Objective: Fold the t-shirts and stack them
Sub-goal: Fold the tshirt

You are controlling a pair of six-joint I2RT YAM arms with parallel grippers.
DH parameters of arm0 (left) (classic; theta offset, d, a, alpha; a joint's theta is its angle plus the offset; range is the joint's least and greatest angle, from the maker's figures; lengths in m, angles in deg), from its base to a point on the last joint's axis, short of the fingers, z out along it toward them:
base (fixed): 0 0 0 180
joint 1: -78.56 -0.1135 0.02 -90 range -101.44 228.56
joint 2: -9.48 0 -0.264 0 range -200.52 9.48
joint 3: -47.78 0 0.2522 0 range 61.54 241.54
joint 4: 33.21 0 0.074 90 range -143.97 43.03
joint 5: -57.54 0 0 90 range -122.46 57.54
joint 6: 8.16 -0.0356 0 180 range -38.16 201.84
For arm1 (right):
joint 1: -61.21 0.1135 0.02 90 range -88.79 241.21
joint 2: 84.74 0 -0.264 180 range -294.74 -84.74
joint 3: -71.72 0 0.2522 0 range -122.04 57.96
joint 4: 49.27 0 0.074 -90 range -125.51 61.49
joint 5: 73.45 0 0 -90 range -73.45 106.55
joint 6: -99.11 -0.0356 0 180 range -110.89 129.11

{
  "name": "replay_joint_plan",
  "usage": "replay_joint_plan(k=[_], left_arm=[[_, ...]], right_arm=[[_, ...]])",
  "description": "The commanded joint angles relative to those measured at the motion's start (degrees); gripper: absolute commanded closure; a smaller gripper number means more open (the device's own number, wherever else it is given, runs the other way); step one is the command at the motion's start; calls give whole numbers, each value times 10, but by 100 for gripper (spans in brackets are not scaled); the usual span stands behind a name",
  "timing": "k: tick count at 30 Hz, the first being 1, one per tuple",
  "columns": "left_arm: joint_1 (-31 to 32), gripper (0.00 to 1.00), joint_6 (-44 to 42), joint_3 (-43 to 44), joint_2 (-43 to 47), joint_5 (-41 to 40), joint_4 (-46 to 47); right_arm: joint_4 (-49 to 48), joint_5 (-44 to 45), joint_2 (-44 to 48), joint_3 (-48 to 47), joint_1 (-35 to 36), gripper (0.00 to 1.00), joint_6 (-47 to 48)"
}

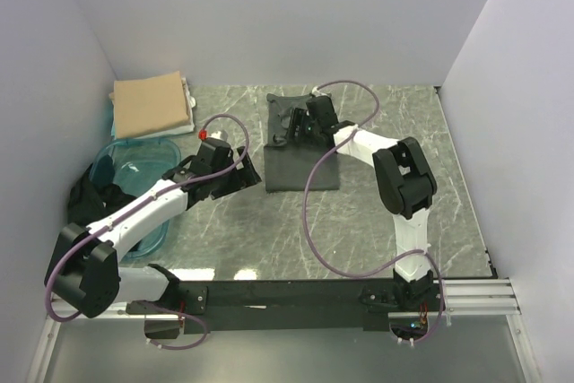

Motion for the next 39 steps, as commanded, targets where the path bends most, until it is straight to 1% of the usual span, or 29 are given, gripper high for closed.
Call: replay_joint_plan(k=[1, 3, 5, 7, 9, 10, 12, 13, 14, 15, 16, 18, 19, 21, 22, 23, 25, 26, 27, 28, 30, 31, 33, 34, 35, 36, 37, 38, 39], left_arm=[[0, 1, 6, -8, -2, -8, 4], [0, 1, 6, -9, -1, -7, 3], [-1, 0, 5, -12, 1, -4, 6], [0, 1, 6, -16, 1, 2, 17], [0, 1, 5, -17, -6, 13, 29], [0, 1, 5, -18, -12, 13, 36], [0, 1, 5, -16, -32, 27, 57], [0, 1, 5, -11, -41, 30, 61], [-1, 0, 3, -8, -50, 41, 72], [0, 1, 2, 2, -71, 46, 75], [1, 3, 0, 6, -83, 52, 80], [1, 6, -3, 15, -119, 71, 93], [1, 12, -6, 26, -129, 74, 97], [1, 18, -9, 38, -165, 79, 104], [1, 27, -13, 51, -178, 87, 106], [1, 30, -14, 58, -188, 89, 105], [1, 36, -14, 74, -218, 91, 111], [2, 37, -15, 80, -227, 94, 112], [2, 37, -15, 87, -243, 96, 115], [2, 42, -15, 91, -251, 97, 116], [2, 43, -16, 100, -269, 97, 114], [2, 49, -15, 102, -275, 95, 115], [2, 53, -16, 110, -291, 91, 113], [2, 62, -16, 113, -296, 91, 114], [2, 65, -17, 116, -300, 94, 112], [2, 67, -19, 123, -310, 95, 110], [2, 75, -20, 127, -316, 95, 107], [2, 81, -21, 129, -319, 94, 102], [2, 85, -20, 132, -326, 92, 100]], right_arm=[[-67, 48, -17, -61, -9, 21, -18], [-58, 32, -44, -98, -18, 21, -23], [-35, 32, -72, -166, -28, 21, -20], [11, 32, -78, -222, -30, 21, -5], [31, 41, -54, -230, -33, 21, 13], [29, 54, -36, -202, -33, 21, 18], [22, 74, 32, -152, -34, 20, 17], [12, 85, 59, -90, -37, 20, 14], [9, 88, 108, -57, -39, 20, 9], [15, 90, 132, -25, -46, 20, -4], [21, 90, 155, 35, -48, 20, -12], [48, 91, 208, 92, -54, 20, -36], [57, 92, 222, 140, -60, 20, -42], [74, 78, 253, 181, -66, 20, -45], [80, 75, 261, 211, -69, 20, -46], [86, 72, 274, 224, -76, 20, -47], [93, 59, 284, 257, -81, 24, -49], [94, 51, 292, 266, -85, 26, -45], [96, 42, 295, 282, -87, 30, -43], [96, 41, 298, 289, -90, 30, -45], [89, 32, 306, 311, -95, 32, -46], [84, 32, 309, 319, -97, 33, -47], [70, 9, 312, 331, -99, 34, -44], [67, 4, 311, 338, -99, 35, -44], [65, 1, 304, 342, -100, 36, -44], [61, 0, 299, 343, -100, 39, -42], [60, -1, 292, 342, -101, 40, -43], [59, -2, 286, 342, -101, 42, -43], [56, -4, 283, 341, -101, 46, -42]])
